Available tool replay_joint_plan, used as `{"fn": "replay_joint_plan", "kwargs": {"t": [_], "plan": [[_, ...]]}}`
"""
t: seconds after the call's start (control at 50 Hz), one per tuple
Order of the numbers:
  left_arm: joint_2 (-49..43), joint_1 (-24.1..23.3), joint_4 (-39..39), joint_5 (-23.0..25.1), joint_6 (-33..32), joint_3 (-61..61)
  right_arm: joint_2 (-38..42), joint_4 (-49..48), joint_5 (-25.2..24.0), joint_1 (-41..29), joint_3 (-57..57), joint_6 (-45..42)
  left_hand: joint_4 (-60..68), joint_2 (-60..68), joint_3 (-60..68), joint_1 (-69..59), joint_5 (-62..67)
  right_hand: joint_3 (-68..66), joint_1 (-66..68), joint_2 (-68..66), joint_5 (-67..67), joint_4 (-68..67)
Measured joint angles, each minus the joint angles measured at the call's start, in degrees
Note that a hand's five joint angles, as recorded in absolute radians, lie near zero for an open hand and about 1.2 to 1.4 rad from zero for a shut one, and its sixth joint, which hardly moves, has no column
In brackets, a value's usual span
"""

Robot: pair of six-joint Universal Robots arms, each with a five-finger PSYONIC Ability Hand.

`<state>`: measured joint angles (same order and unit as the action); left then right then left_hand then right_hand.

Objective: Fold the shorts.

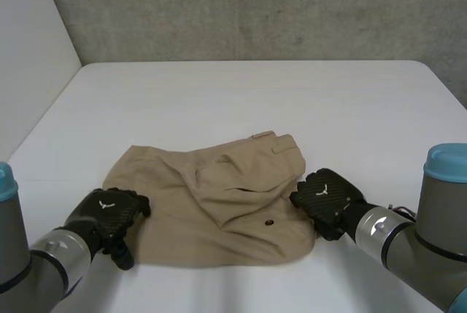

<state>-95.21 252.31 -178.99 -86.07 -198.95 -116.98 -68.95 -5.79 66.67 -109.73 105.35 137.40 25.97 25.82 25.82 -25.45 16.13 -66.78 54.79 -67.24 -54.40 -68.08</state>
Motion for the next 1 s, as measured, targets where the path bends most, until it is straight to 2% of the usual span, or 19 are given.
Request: {"fn": "replay_joint_plan", "kwargs": {"t": [0.16, 0.24, 0.28, 0.3, 0.34, 0.38, 0.5, 0.76, 0.88, 1.0], "plan": [[-3.3, -0.2, -4.7, -4.4, -0.8, 0.3, -0.1, 0.0, 2.0, 0.0, -2.0, 8.2, 6.7, 6.7, 6.7, -7.7, 6.5, 0.0, 0.8, 0.0, 0.0, 0.0], [-5.1, -0.2, -5.6, -5.4, -2.2, 0.8, -0.2, 0.0, 4.8, -0.2, -4.0, 13.1, 10.2, 10.2, 10.2, -11.2, 9.8, 0.0, 0.8, 0.0, 0.0, 0.0], [-6.0, -0.2, -6.0, -5.6, -2.9, 1.3, -0.3, 0.0, 6.5, -0.4, -5.3, 14.6, 20.8, 21.6, 20.9, -22.1, 20.0, 0.0, 0.8, 0.0, 0.0, 0.0], [-6.2, -0.2, -6.2, -5.7, -3.1, 1.5, -0.3, 0.1, 7.0, -0.4, -5.7, 14.9, 20.8, 21.6, 20.9, -22.1, 20.0, 0.0, 0.8, 0.0, 0.0, 0.0], [-6.6, -0.2, -6.8, -5.7, -3.5, 2.1, -0.3, 0.2, 8.4, -0.5, -6.9, 15.5, 37.5, 38.0, 37.3, -37.5, 36.4, 0.0, 0.8, 0.0, 0.0, 0.0], [-6.7, -0.2, -7.6, -5.8, -3.8, 3.1, -0.3, 0.4, 9.6, -0.7, -8.3, 15.8, 41.3, 41.4, 40.9, -38.3, 39.4, -0.5, 0.8, 0.0, 0.0, 0.0], [-3.0, -0.3, -8.5, -6.2, -3.9, 7.5, -2.0, 1.3, 11.4, -1.4, -12.4, 15.6, 42.7, 42.4, 42.0, -38.3, 39.5, -0.9, 0.8, 0.0, 0.0, 0.0], [23.3, -1.0, -6.3, -6.9, 1.4, 25.5, -18.2, 14.0, 14.2, -1.1, -32.1, 15.8, 42.7, 42.6, 42.2, -38.3, 39.5, -0.9, 0.8, 0.0, 0.0, 0.0], [26.0, -1.4, -1.2, -6.7, 5.3, 32.5, -21.0, 17.5, 14.8, -1.3, -39.9, 15.8, 42.9, 42.7, 42.4, -38.3, 39.5, -0.9, 0.8, 0.0, 0.0, 0.0], [24.6, -1.7, 2.9, -6.4, 8.3, 36.0, -22.1, 18.2, 15.8, -1.9, -42.8, 15.7, 42.9, 42.8, 42.5, -38.3, 39.5, -0.9, 0.8, 0.0, 0.0, 0.0]]}}
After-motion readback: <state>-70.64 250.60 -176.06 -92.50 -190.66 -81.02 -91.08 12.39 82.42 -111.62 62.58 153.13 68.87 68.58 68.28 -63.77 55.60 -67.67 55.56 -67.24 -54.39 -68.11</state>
